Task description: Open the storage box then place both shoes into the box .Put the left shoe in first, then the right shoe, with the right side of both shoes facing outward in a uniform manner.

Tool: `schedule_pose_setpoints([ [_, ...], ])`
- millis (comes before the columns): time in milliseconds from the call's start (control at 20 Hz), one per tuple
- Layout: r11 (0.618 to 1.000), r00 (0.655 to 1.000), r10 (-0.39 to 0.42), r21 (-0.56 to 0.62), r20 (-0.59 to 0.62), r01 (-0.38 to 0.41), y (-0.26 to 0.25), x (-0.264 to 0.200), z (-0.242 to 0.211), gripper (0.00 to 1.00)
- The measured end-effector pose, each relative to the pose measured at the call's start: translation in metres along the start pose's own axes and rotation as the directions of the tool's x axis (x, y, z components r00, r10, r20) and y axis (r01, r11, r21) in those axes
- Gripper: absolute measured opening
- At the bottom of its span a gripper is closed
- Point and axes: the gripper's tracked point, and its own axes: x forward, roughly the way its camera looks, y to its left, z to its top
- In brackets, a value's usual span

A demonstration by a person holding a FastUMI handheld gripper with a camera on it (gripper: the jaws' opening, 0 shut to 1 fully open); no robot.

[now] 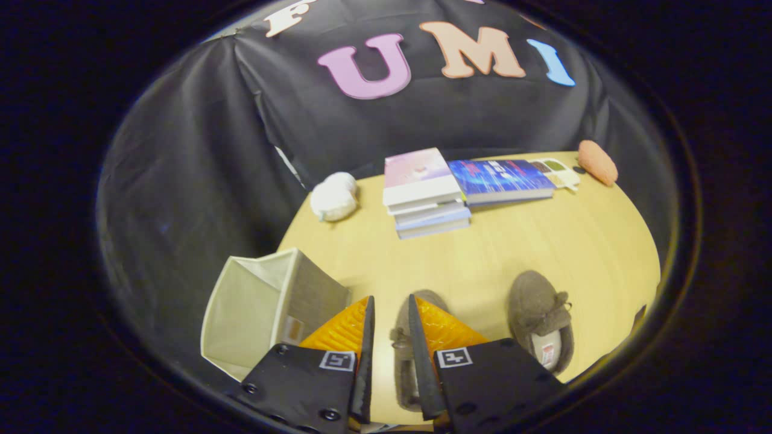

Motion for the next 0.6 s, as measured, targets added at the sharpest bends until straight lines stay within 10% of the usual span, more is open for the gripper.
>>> schedule_pose_setpoints([
  [600, 0.992, 0.966, -0.098, 0.051, -0.238, 0.113, -0.055, 0.034, -0.101, 0.35],
])
